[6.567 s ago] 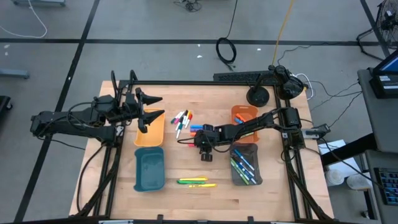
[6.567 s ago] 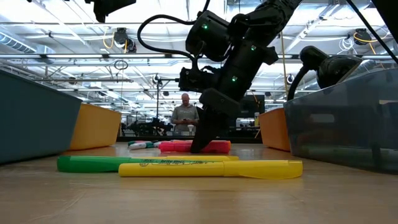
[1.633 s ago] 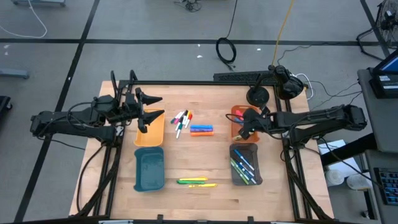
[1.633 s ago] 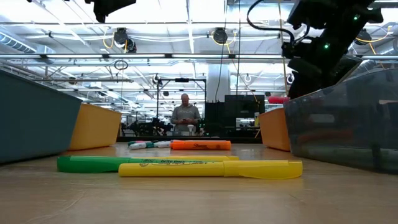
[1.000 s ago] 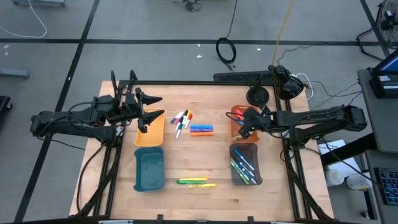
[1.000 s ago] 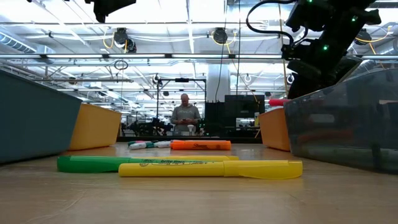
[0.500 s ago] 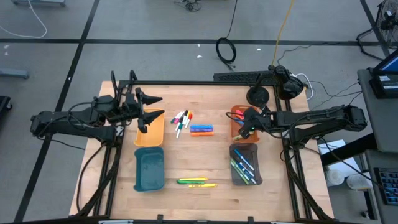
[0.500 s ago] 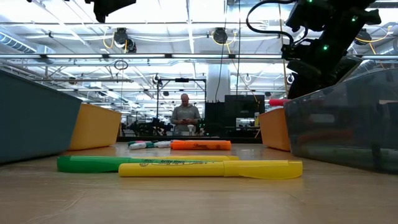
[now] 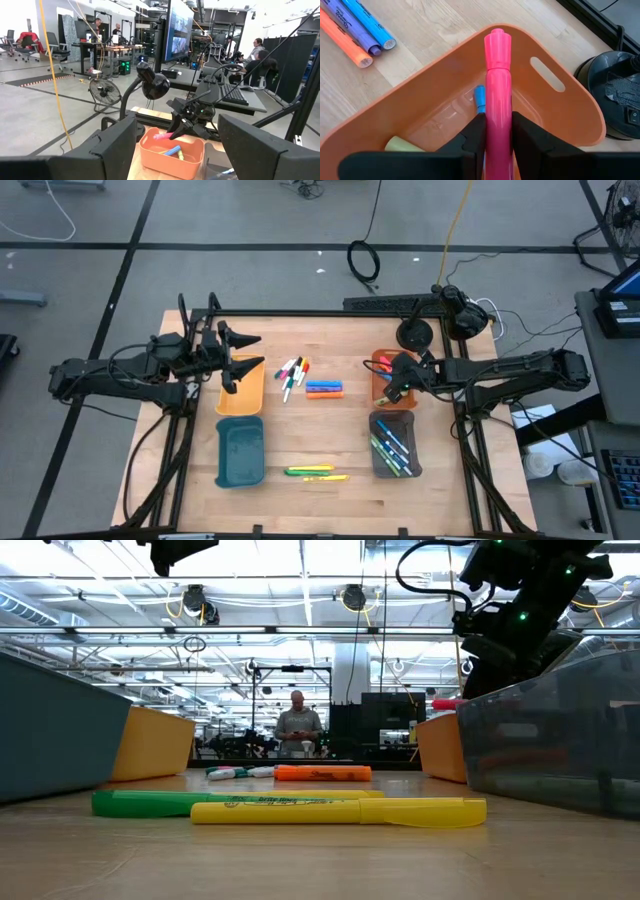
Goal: Pick & Place Markers
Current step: Put the pink highlighter into the orange bin, then put the orange highlighter into the orange bin
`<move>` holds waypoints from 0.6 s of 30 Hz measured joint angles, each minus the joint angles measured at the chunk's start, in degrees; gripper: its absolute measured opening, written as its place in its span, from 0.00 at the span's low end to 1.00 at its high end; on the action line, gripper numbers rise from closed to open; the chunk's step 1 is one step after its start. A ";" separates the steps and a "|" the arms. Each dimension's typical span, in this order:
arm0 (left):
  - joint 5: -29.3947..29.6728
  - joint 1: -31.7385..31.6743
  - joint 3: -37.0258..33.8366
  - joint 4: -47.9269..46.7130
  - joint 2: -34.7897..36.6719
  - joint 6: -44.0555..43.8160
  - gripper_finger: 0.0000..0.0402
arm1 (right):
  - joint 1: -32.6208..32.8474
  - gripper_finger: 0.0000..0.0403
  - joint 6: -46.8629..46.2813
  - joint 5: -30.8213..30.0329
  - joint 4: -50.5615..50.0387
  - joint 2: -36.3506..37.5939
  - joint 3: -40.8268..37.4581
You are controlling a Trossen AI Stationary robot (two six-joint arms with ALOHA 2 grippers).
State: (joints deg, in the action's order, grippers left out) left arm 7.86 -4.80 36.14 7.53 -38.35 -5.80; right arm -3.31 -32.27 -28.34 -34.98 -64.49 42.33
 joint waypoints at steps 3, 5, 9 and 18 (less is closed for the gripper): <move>0.00 0.00 0.00 0.00 0.00 0.00 0.70 | 0.00 0.19 -0.02 -0.04 0.00 0.00 0.00; 0.00 0.01 0.00 0.00 0.01 0.00 0.70 | 0.00 0.20 -0.02 -0.07 0.00 0.00 0.00; 0.00 0.01 0.00 0.01 0.01 0.00 0.70 | 0.00 0.25 -0.02 -0.09 0.02 0.00 0.00; 0.00 0.00 0.00 0.01 0.01 0.00 0.70 | 0.00 0.34 0.32 -0.11 1.48 0.00 0.00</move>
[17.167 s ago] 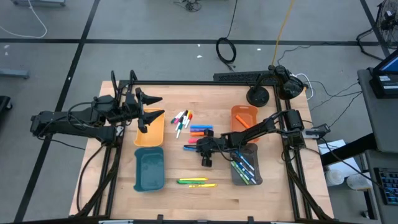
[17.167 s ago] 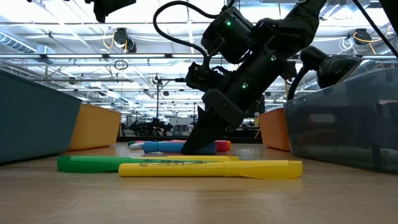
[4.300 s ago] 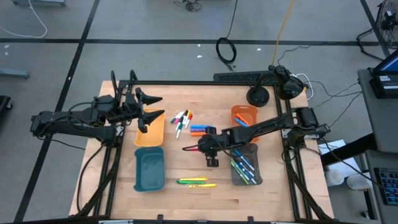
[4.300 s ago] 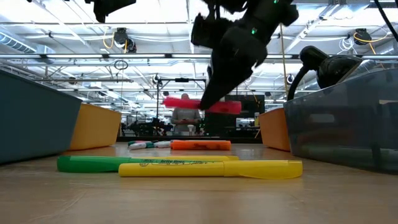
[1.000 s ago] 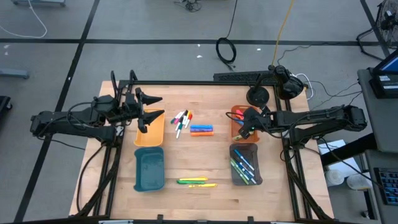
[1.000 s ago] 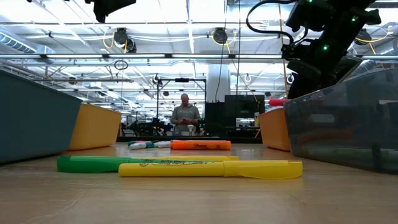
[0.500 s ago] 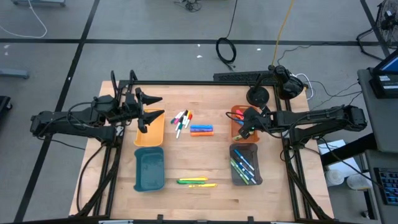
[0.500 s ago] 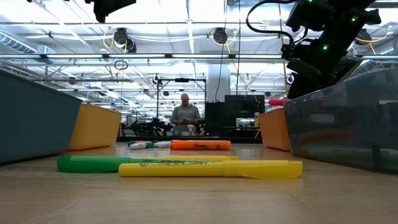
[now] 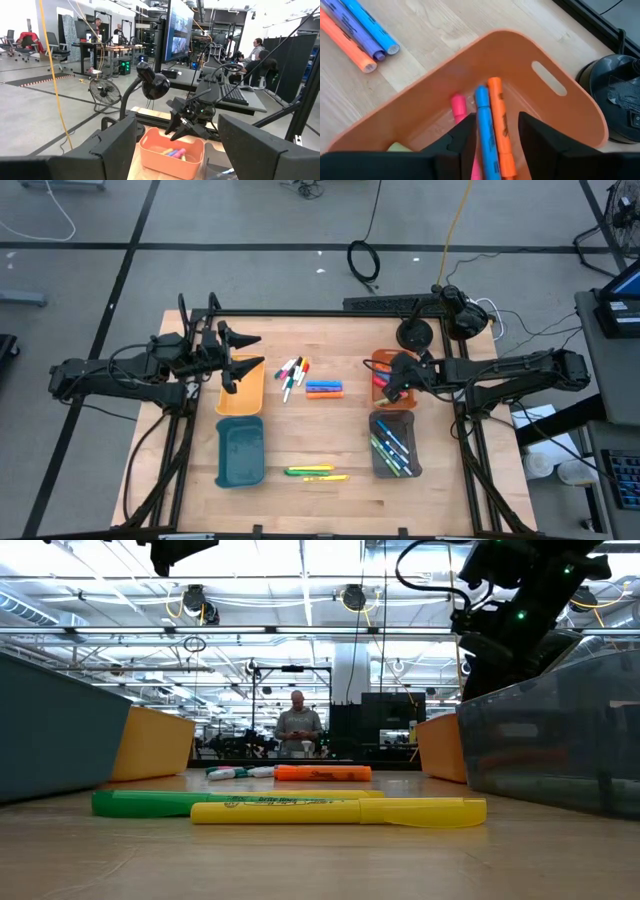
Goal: Pick & Place Markers
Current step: Put the orange highlighter into the orange bin
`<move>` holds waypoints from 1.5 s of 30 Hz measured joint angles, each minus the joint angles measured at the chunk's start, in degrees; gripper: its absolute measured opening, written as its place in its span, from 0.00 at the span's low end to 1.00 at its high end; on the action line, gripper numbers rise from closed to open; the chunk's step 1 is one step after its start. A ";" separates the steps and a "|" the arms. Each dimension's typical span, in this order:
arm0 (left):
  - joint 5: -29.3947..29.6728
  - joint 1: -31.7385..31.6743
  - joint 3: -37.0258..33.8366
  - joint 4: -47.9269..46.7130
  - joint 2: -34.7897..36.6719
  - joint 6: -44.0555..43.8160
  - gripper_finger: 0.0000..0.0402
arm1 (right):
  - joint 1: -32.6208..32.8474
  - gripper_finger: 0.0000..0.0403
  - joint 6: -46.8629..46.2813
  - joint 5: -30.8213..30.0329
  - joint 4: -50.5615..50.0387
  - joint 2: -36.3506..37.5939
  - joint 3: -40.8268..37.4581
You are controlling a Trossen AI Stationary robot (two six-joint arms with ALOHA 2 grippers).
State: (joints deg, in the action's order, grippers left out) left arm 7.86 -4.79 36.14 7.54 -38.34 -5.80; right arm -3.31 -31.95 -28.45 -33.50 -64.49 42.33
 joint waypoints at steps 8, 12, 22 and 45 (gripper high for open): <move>0.00 0.02 0.00 0.01 0.00 0.00 0.70 | 0.04 0.36 7.37 0.41 9.10 0.00 0.00; 0.00 0.02 0.00 -0.01 -0.01 0.00 0.70 | 0.06 0.36 12.00 4.57 13.84 -0.07 -0.15; -0.02 0.02 0.00 -0.01 0.00 0.00 0.70 | 0.20 0.36 20.67 18.78 34.94 -0.12 -6.99; 0.00 0.00 0.00 0.01 0.00 0.00 0.70 | 9.56 0.50 35.88 13.70 34.56 -26.31 13.05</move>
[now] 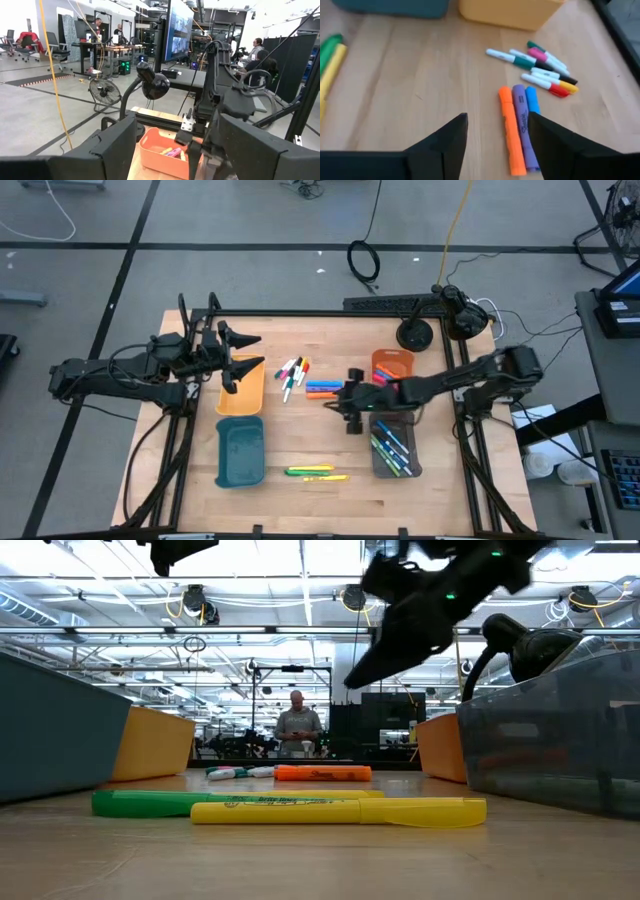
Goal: Pick & Place Markers
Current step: Put the orange highlighter into the orange bin
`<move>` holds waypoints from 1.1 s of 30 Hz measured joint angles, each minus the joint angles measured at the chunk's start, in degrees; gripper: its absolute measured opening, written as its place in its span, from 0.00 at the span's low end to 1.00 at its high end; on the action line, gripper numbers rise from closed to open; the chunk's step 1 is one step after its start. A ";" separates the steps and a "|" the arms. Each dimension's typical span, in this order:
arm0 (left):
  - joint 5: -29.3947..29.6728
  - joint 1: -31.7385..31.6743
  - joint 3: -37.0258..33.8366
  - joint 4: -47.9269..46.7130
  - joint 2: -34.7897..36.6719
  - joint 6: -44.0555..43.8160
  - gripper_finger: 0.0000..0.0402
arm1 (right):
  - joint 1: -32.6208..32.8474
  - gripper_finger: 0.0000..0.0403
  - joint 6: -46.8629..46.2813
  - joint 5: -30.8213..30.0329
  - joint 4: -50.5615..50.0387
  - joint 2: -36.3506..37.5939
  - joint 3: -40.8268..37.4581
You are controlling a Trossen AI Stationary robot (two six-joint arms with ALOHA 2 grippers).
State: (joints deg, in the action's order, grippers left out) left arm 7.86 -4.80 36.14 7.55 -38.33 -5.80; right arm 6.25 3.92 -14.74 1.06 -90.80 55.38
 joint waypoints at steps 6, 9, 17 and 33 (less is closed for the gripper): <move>0.00 0.01 0.00 -0.01 0.01 0.00 0.70 | -3.14 0.50 1.77 4.34 -6.49 -10.39 11.14; 0.00 0.02 0.00 0.00 0.01 0.00 0.70 | -4.96 0.49 1.99 8.75 -6.50 -14.35 13.99; 0.00 0.00 0.01 -0.01 0.01 0.00 0.70 | -8.04 0.48 2.84 10.36 -5.92 -19.53 14.41; 0.00 0.02 0.01 -0.02 0.00 0.00 0.70 | -8.18 0.46 1.71 10.44 -5.54 -20.02 10.49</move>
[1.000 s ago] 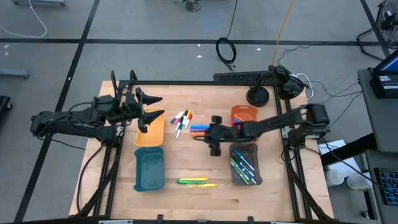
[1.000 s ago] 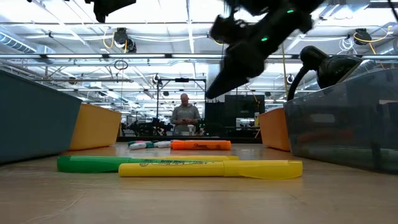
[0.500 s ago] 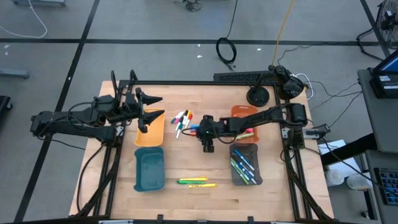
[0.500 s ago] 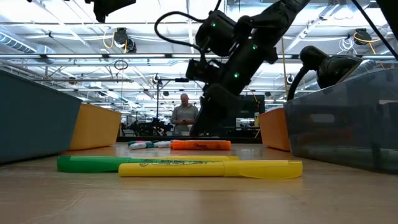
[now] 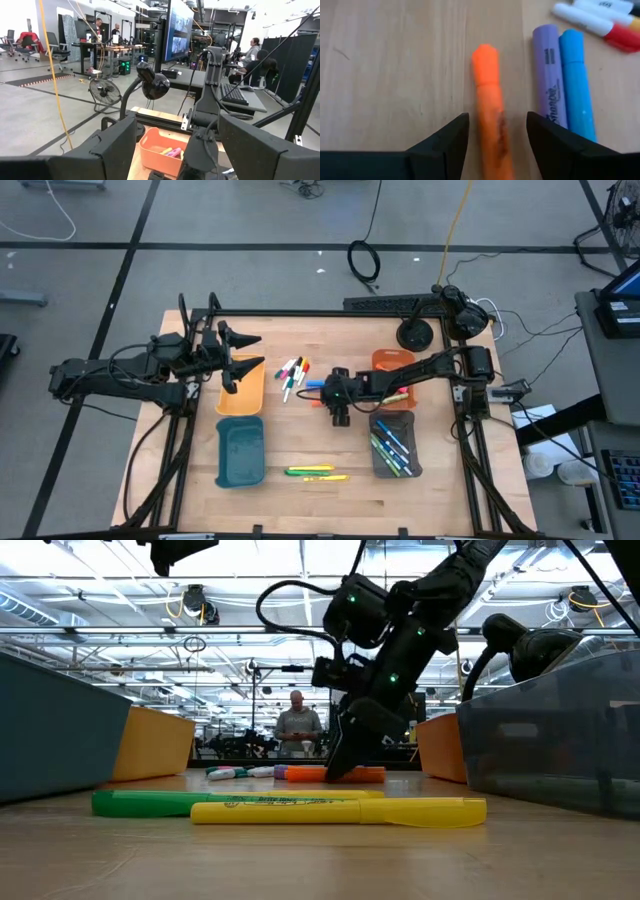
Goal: Pick & Place Markers
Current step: Put the orange highlighter into the orange bin
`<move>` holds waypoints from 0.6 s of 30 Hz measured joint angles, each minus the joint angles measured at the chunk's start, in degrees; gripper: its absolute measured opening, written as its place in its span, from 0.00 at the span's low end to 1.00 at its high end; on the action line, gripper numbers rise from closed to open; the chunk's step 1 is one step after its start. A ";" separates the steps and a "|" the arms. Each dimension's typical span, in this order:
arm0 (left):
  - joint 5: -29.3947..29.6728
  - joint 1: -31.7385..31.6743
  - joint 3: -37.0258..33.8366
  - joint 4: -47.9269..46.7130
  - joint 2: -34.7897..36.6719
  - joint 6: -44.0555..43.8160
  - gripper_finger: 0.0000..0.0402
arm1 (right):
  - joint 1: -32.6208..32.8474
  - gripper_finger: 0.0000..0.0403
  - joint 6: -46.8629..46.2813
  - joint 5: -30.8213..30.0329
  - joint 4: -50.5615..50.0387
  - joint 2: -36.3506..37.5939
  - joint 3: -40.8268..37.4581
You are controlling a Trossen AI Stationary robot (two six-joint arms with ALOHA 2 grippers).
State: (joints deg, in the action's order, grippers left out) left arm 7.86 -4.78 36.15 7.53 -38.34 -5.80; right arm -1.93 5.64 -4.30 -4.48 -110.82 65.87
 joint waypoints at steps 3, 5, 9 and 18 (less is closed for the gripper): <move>0.00 -0.01 -0.01 0.00 0.01 0.00 0.70 | 0.00 0.46 -0.11 -0.01 0.19 0.03 -0.64; 0.00 -0.01 0.00 0.01 0.01 0.00 0.70 | 0.02 0.46 -0.70 0.01 0.34 0.08 -1.12; 0.00 0.00 -0.01 0.02 -0.01 0.00 0.70 | 0.19 0.44 -4.85 -0.08 0.48 0.21 -2.46; 0.00 0.00 0.01 0.00 -0.01 0.00 0.70 | 1.58 0.41 -7.56 -0.36 0.45 0.23 -4.27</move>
State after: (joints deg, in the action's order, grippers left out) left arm 7.86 -4.78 36.16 7.53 -38.35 -5.80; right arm -0.35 -1.92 -4.66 -4.04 -110.59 61.60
